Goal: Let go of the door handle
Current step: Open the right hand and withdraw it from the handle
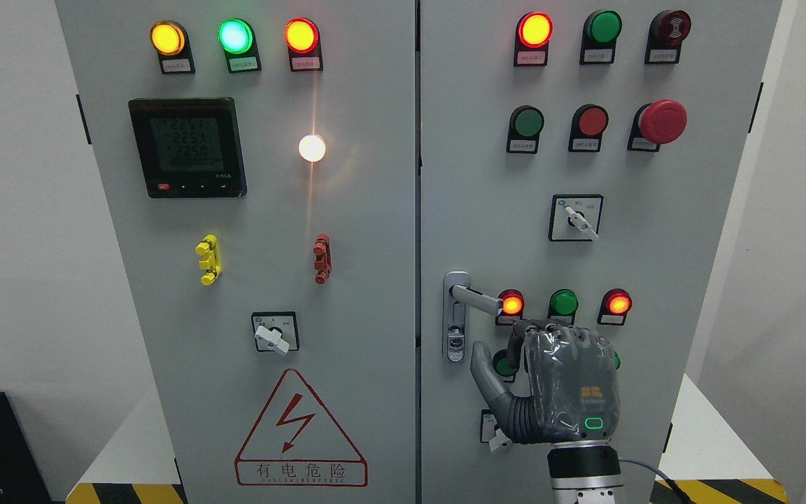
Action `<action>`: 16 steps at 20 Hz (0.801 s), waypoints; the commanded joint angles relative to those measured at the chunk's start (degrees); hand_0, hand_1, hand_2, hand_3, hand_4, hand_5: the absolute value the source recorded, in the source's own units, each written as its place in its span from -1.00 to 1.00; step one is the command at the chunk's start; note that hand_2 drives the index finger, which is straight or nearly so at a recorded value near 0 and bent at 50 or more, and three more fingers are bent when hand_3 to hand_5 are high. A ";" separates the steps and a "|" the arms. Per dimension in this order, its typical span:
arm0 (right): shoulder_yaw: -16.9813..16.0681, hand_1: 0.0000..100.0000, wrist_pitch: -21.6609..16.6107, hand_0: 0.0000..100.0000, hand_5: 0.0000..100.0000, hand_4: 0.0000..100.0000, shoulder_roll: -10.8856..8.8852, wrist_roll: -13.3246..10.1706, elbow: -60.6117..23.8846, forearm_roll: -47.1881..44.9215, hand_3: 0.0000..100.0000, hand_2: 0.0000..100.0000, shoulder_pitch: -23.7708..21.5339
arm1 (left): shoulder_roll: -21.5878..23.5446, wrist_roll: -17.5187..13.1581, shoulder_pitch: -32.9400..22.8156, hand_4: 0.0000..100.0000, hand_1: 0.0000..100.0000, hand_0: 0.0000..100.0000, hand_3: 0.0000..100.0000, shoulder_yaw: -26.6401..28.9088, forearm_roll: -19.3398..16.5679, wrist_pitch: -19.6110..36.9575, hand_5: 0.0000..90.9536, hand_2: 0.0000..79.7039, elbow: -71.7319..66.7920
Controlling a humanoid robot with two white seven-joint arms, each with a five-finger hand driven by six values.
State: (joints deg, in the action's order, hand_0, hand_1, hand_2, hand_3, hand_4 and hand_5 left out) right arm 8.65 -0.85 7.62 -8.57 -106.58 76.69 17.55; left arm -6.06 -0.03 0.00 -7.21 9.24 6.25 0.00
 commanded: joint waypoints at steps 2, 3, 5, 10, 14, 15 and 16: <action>-11.63 -0.43 -9.24 -0.05 0.22 0.36 0.02 -0.93 -4.42 -5.48 0.34 -0.04 -4.98 | 0.00 0.03 1.58 -1.00 0.11 -0.76 -1.00 0.00 -0.02 -0.01 -1.00 -1.00 -1.67; -12.43 -0.45 -10.13 -0.05 0.13 0.28 -0.06 -0.75 -4.60 -6.80 0.26 -0.14 -5.25 | 0.00 0.03 1.58 -1.00 0.11 -0.76 -1.00 0.00 -0.02 -0.01 -1.00 -1.00 -1.67; -14.44 -0.47 -11.36 -0.06 0.05 0.17 -0.24 -0.58 -5.13 -7.52 0.15 -0.27 -5.60 | 0.00 0.03 1.58 -1.00 0.11 -0.76 -1.00 0.00 -0.02 -0.01 -1.00 -1.00 -1.67; -21.21 -0.47 -19.26 -0.10 -0.34 -0.23 -0.06 -0.57 -5.39 -9.18 -0.25 -0.50 -6.92 | 0.00 0.03 1.50 -1.00 0.11 -0.76 -1.00 0.00 -0.02 -0.01 -1.00 -1.00 -1.67; -22.89 -0.48 -21.74 -0.12 -0.63 -0.56 -0.06 -0.22 -5.66 -11.74 -0.60 -0.80 -7.01 | 0.00 0.03 1.50 -1.00 0.11 -0.76 -1.00 0.00 0.07 -0.01 -1.00 -1.00 -1.67; -22.89 -0.48 -21.91 -0.12 -0.71 -0.69 -0.24 -0.22 -5.66 -12.26 -0.73 -0.92 -7.01 | 0.00 0.03 1.58 -1.00 0.11 -0.76 -1.00 0.00 -0.02 -0.01 -1.00 -1.00 -1.67; -22.89 -0.48 -22.00 -0.12 -0.76 -0.73 -0.24 -0.14 -5.74 -12.88 -0.78 -0.98 -7.09 | 0.00 0.03 1.50 -1.00 0.11 -0.76 -1.00 0.00 -0.02 -0.01 -1.00 -1.00 -1.67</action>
State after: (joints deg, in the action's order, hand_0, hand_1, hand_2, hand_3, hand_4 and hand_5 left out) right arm -6.28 -21.76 7.56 -9.09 -110.66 66.92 11.19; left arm -6.06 -0.04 0.00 -7.21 9.24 6.25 0.00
